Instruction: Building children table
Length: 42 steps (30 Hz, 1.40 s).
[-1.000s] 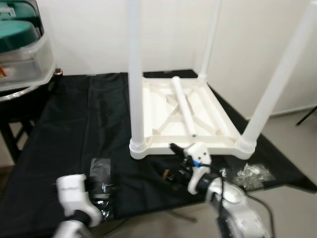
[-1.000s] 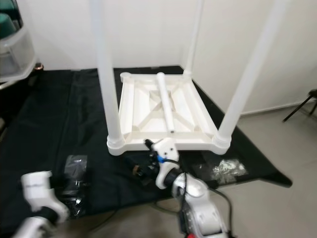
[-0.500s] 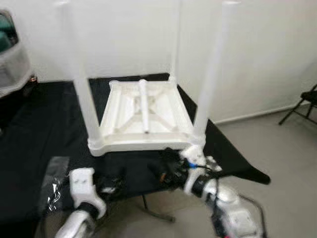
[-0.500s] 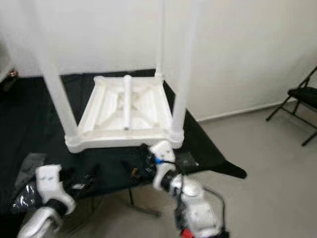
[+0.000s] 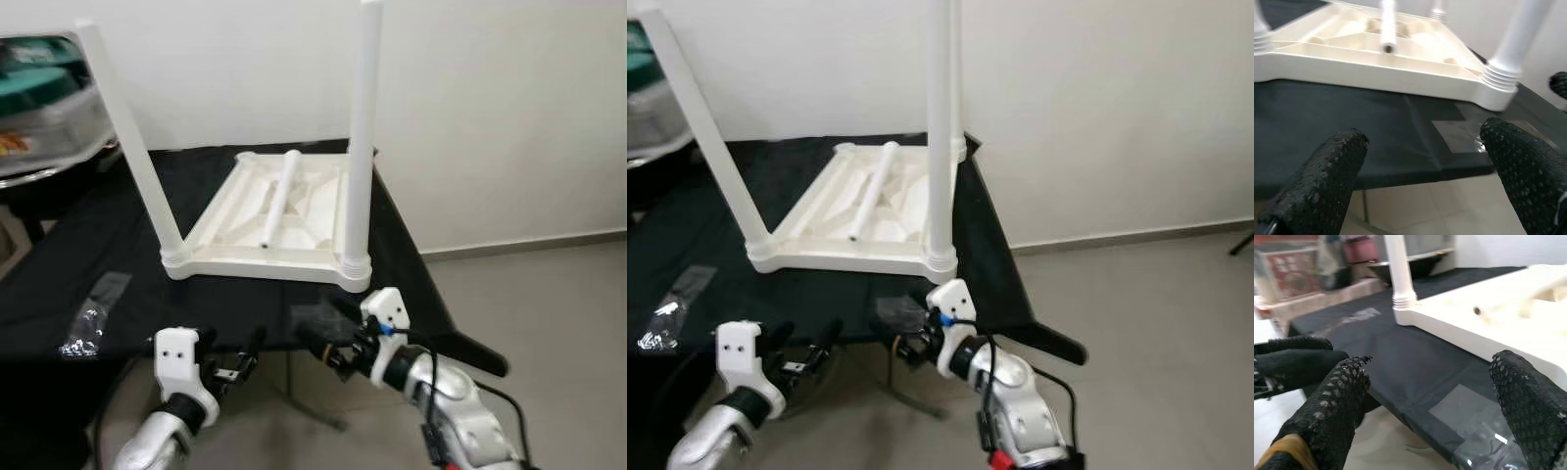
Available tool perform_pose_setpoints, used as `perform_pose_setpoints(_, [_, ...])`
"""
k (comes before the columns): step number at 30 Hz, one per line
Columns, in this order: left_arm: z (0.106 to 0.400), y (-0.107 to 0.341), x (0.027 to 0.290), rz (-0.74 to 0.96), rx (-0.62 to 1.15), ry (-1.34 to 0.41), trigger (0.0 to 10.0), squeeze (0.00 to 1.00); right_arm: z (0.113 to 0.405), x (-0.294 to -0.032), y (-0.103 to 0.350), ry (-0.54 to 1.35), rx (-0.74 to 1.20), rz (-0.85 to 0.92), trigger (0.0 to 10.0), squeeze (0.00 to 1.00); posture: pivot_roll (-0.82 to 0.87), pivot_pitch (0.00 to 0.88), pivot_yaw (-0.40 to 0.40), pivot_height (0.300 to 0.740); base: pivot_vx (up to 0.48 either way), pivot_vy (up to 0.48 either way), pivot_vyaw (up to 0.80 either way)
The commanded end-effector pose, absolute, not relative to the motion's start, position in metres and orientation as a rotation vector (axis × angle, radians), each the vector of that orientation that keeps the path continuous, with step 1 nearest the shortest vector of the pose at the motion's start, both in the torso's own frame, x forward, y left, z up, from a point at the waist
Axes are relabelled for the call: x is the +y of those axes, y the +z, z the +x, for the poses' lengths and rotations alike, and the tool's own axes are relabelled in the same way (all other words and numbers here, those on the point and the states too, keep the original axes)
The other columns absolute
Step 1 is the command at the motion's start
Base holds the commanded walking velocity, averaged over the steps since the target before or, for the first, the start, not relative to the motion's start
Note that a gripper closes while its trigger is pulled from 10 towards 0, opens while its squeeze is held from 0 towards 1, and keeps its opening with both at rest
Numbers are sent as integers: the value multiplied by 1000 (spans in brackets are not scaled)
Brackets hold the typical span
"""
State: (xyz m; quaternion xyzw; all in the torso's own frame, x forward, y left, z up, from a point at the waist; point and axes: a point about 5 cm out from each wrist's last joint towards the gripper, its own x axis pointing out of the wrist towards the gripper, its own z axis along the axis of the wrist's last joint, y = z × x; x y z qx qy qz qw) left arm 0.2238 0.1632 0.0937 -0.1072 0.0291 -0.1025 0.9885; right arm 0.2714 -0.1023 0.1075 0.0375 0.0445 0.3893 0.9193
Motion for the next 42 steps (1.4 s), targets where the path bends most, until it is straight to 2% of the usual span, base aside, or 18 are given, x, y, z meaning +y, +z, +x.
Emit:
perform_pose_setpoints(1, [225, 91, 168, -200, 72, -189, 10000, 0, 273, -97, 110, 806, 74, 94, 10000, 0, -4, 0, 15, 740, 0, -435, 0])
perform_pose_setpoints(25, [230, 93, 166, -219, 53, -177, 10000, 0, 273, -99, 110, 827, 67, 52, 10000, 0, 0, 0, 6, 740, 0, -435, 0])
perform_pose_setpoints(42, [233, 101, 164, -192, 37, -222, 10000, 0, 267, -94, 109, 878, 69, 57, 10000, 0, 11, 0, 7, 740, 0, -428, 732])
